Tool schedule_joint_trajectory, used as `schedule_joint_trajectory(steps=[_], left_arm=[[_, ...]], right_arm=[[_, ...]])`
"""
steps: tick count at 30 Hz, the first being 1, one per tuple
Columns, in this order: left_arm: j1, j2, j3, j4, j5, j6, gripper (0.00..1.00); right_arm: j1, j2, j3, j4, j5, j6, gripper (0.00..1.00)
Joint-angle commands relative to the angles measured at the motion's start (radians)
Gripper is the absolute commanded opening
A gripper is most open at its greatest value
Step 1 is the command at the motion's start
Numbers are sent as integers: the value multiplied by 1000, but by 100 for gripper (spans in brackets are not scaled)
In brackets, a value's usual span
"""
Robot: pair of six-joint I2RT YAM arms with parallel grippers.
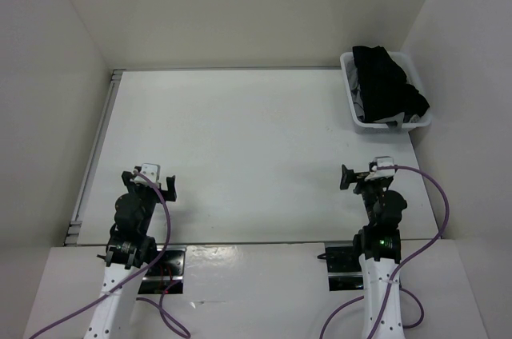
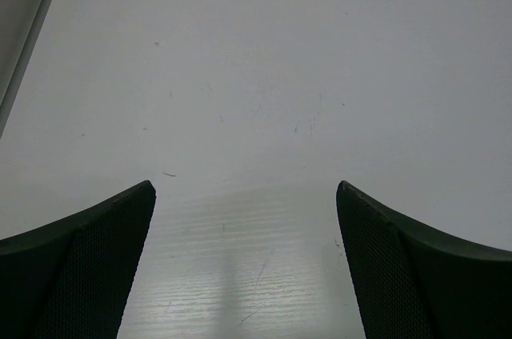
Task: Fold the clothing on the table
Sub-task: Grab the skirt from the pile
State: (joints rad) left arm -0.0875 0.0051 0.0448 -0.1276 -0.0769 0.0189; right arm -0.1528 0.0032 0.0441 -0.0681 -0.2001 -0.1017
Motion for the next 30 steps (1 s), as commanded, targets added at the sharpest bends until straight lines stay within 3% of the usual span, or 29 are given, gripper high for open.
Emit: schedule_joint_trajectory(steps=[1, 6, 9, 13, 20, 24, 30], left_arm=[[-4, -136, -37, 28, -12, -17, 100], [-4, -136, -37, 28, -12, -17, 100], [-4, -136, -37, 28, -12, -17, 100], [-4, -136, -37, 28, -12, -17, 100], [-4, -136, -37, 28, -12, -17, 100], [-4, -136, 18, 37, 115, 84, 100], [-4, -79, 141, 200, 20, 56, 100]], right_arm=[[6, -81, 49, 31, -33, 32, 99], [6, -81, 213, 51, 33, 46, 99], [6, -57, 348, -33, 57, 72, 99], [-4, 142, 584, -220, 76, 117, 99], [-13, 729, 1098, -564, 40, 168, 99], [28, 950, 1296, -731, 93, 105, 99], [42, 1024, 1384, -795, 59, 39, 99]])
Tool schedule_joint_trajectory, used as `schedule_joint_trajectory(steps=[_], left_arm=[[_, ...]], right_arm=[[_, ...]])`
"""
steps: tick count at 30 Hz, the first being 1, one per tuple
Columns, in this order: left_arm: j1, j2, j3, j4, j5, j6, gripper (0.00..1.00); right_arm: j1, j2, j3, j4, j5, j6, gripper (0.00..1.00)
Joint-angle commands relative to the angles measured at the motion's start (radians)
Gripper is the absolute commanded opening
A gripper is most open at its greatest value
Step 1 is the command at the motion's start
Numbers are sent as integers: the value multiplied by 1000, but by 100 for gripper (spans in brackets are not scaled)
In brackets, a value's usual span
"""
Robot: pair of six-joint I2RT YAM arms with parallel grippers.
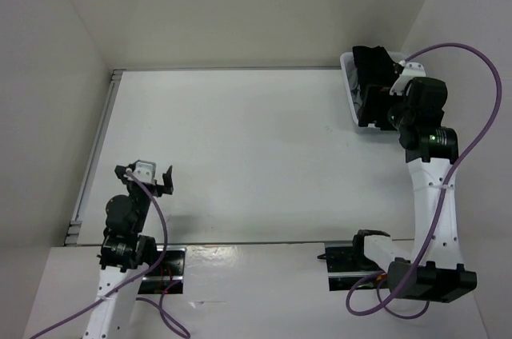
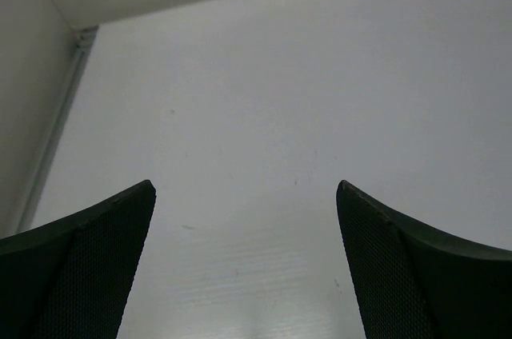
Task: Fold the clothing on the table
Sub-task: Grab the skirt from the pile
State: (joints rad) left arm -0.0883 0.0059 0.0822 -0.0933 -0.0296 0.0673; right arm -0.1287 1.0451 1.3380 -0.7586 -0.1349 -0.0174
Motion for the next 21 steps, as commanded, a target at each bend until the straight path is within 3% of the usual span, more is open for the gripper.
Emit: schedule_joint_trajectory(steps=[1, 2, 3, 5, 6, 9, 10, 14, 17, 21], left_arm=[[-4, -51, 129, 184, -38, 17, 100], [-4, 176, 313, 194, -77, -13, 100], [-4, 262, 315, 166, -102, -14, 100], [-4, 452, 469, 91, -142, -29, 100], [-4, 641, 658, 39, -174, -41, 100], [27, 921, 929, -178, -206, -78, 100], [27, 978, 1088, -294, -217, -78, 100], [38, 1209, 1391, -529, -227, -29, 100], [59, 1289, 1430, -565, -217, 32, 100], [97, 1298, 1391, -554, -153, -35, 100]], right_arm=[[27, 12, 90, -105, 3, -59, 99], [28, 57, 134, -114, 12, -91, 99], [28, 76, 147, -114, 12, -104, 99], [38, 114, 173, -114, 27, -137, 99], [53, 127, 173, -114, 59, -148, 99], [63, 174, 214, -102, 84, -158, 99], [63, 212, 239, -113, 84, -158, 99], [63, 326, 279, -212, 79, -234, 99], [63, 470, 325, -293, 196, -243, 99], [63, 581, 415, -355, 279, -178, 99]])
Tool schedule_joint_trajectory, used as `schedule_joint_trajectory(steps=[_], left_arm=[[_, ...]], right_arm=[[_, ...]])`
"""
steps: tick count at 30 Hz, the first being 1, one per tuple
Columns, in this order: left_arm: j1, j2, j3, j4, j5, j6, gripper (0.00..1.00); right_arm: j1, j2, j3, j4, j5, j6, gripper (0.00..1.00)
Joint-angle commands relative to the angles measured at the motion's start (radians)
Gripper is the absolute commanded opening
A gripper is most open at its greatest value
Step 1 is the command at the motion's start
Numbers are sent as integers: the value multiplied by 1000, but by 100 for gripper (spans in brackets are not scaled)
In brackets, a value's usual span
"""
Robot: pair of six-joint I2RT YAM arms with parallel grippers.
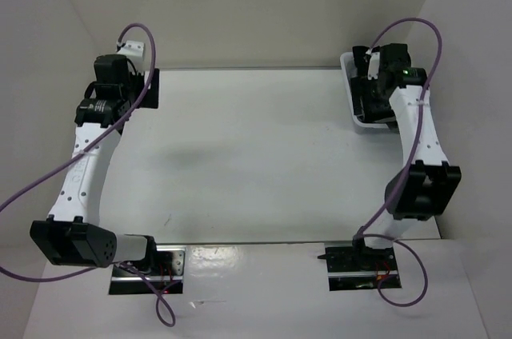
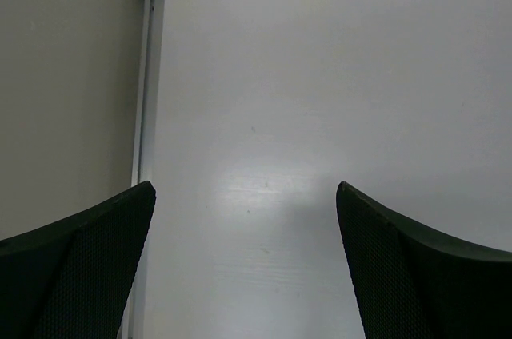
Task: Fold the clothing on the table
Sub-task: Grab the skirt from the pile
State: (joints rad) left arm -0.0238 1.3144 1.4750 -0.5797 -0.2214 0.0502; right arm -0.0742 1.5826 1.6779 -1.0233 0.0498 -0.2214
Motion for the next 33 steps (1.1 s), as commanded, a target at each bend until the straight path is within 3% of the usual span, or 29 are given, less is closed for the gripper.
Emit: schedule_joint_trajectory(steps=[1, 7, 11, 15, 25, 33], left_arm=[[47, -24, -46, -54, 51, -29, 100], [103, -60, -139, -46, 186, -70, 100], [165, -59, -169, -71, 287, -69, 100], [206, -110, -251, -46, 344, -41, 100], [283, -205, -426, 7, 444, -19, 100], [357, -282, -469, 26, 551, 10, 100]], right_arm=[[17, 43, 89, -72, 113, 42, 99], [17, -16, 52, 182, 102, 51, 99], [-28, 74, 49, 268, 99, 102, 99], [-47, 204, 156, 287, 44, 122, 76], [-56, 496, 494, 263, 87, 120, 76], [-93, 619, 621, 278, 128, 88, 71]])
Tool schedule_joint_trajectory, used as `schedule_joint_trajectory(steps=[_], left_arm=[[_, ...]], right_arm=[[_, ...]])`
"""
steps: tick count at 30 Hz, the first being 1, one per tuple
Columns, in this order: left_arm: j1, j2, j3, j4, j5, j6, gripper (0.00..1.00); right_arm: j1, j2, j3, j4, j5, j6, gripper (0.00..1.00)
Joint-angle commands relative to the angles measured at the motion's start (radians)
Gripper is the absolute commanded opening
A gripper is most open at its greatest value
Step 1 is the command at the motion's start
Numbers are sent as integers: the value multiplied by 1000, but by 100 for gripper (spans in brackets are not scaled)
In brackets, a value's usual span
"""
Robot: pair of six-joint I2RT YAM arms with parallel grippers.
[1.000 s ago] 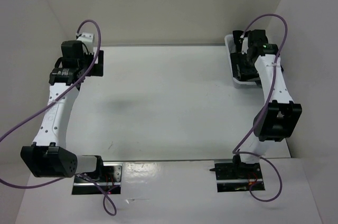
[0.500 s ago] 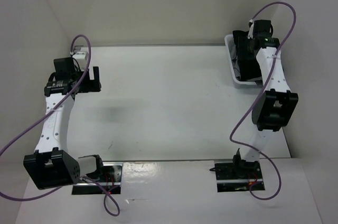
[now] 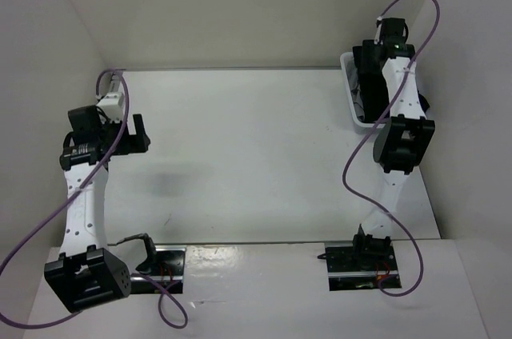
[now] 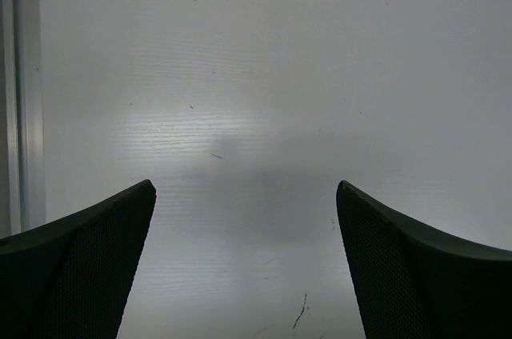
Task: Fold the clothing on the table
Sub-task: Grab the skirt from the pile
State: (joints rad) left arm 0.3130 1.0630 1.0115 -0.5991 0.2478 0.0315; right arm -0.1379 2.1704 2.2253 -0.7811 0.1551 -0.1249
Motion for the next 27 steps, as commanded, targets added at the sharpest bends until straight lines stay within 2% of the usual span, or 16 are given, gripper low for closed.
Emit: schedule_joint_trajectory(steps=[1, 5, 16, 19, 22, 25, 27], left_arm=[[35, -31, -5, 45, 82, 39, 100], [73, -21, -5, 45, 93, 48, 100], [92, -3, -5, 45, 102, 48, 100], [103, -3, -14, 45, 102, 57, 100], [112, -3, -14, 45, 111, 57, 100], [112, -3, -14, 45, 111, 57, 100], [112, -3, -14, 45, 111, 57, 100]], right_arm=[[-43, 57, 83, 26, 23, -9, 71], [-65, 114, 129, 17, 12, -9, 68], [-65, 233, 204, 17, 21, -18, 66], [-65, 259, 226, 8, 21, -27, 61], [-65, 284, 237, 8, 21, -36, 50], [-65, 293, 249, -12, 9, -36, 17], [-65, 293, 249, -12, 0, -45, 0]])
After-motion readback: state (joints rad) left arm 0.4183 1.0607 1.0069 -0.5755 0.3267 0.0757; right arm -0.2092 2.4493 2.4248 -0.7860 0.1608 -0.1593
